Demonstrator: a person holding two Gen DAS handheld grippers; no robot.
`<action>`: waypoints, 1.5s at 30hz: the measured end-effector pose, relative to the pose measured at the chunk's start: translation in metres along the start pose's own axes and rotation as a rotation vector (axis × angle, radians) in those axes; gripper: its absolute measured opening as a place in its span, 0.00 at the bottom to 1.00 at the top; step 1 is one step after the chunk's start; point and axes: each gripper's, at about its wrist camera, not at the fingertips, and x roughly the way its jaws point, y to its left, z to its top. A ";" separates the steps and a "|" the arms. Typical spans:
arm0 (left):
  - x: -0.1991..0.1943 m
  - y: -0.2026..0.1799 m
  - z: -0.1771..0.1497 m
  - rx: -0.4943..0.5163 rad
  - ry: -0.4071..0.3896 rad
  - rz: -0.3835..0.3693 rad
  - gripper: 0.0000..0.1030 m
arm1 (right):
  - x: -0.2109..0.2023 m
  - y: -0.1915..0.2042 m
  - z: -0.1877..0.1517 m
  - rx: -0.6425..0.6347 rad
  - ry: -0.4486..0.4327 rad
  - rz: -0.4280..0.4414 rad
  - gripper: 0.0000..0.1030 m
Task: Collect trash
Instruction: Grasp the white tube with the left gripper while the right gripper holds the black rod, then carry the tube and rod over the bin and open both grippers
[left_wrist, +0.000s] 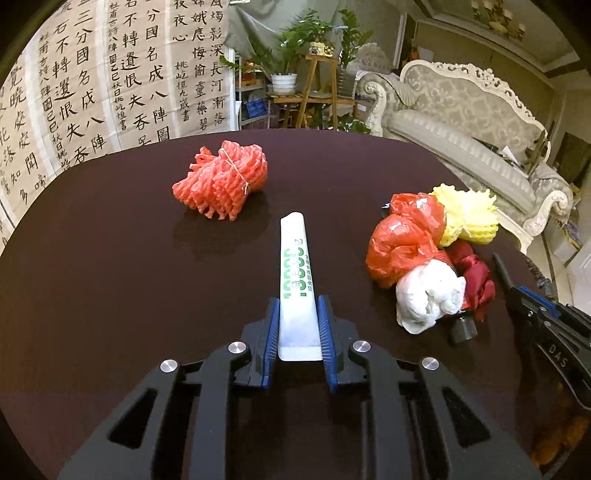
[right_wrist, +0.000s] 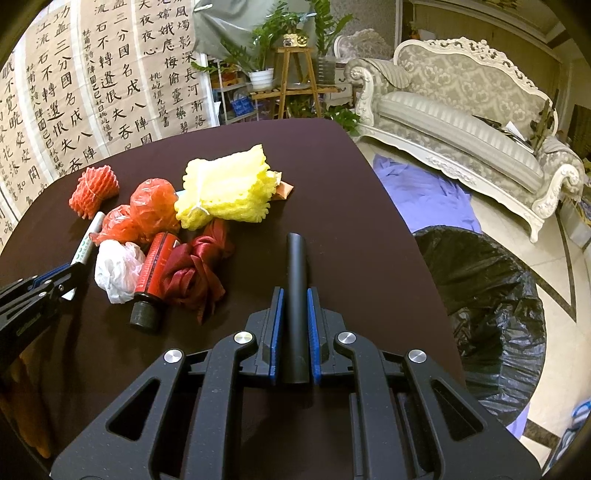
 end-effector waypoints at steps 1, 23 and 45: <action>-0.001 0.001 0.000 0.001 -0.002 -0.001 0.21 | -0.002 0.000 -0.001 0.001 -0.004 0.000 0.12; -0.060 -0.113 0.009 0.167 -0.195 -0.217 0.21 | -0.070 -0.097 -0.017 0.147 -0.151 -0.186 0.12; -0.001 -0.258 0.012 0.392 -0.125 -0.297 0.21 | -0.050 -0.195 -0.031 0.287 -0.147 -0.291 0.12</action>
